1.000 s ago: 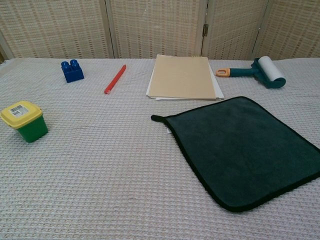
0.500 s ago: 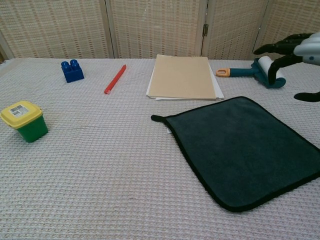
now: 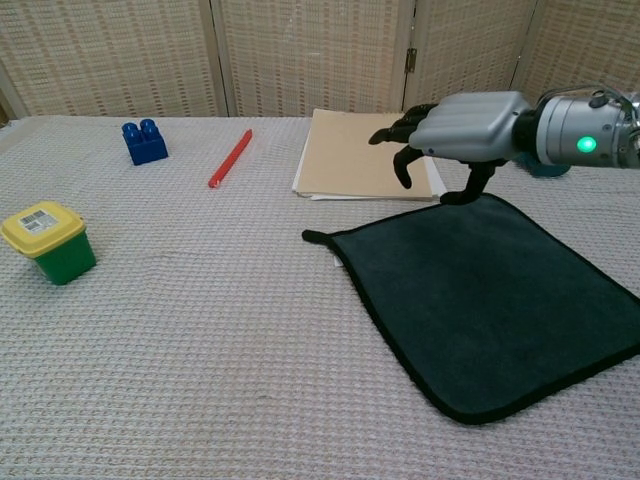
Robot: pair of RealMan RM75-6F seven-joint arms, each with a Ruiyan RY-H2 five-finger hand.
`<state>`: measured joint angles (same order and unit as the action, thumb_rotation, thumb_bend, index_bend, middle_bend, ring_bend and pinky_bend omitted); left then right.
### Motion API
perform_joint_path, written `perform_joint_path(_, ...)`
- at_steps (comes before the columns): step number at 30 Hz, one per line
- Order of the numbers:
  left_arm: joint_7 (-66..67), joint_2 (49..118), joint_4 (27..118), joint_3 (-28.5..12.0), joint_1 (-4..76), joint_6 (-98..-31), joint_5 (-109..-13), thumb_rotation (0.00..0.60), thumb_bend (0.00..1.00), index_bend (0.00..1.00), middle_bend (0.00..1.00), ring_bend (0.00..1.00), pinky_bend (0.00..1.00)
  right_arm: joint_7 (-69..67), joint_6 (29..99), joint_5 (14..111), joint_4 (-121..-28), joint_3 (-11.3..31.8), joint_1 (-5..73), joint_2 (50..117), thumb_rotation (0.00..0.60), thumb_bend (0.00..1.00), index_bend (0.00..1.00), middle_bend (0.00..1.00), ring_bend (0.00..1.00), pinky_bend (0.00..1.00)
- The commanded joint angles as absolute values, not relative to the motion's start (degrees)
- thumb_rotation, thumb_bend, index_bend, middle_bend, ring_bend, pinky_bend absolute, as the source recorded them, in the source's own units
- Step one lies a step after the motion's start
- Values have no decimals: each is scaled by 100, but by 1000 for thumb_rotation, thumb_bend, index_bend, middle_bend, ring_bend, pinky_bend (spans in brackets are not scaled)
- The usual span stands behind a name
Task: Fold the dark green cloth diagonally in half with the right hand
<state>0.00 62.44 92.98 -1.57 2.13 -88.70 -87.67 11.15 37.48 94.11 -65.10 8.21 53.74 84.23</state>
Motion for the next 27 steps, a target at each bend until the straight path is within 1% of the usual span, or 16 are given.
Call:
perform_joint_path(1,-25,6236,9286,-169,225,-8837,-8733,600,823,0,7,0,0,649,3684,9588,-5967,639,5653,8884,600,424,392,0,0,0)
perform_joint_path(11,-116,6214,9239,-227,238,-8777,-8595,600,823,0,7,0,0,-735,3977,9939,-4556,254,6234,9882,600,426,401,0,0,0)
perform_joint_path(17,-179,6194,9219,-265,245,-8737,-8502,600,822,0,7,0,0,-1554,4019,10053,-3700,26,6541,10479,600,426,401,0,0,0)
perform_joint_path(27,-290,6152,9202,-297,226,-8731,-8420,600,822,0,7,0,0,-2371,4088,10190,-2693,-318,6875,11163,600,426,401,0,0,0)
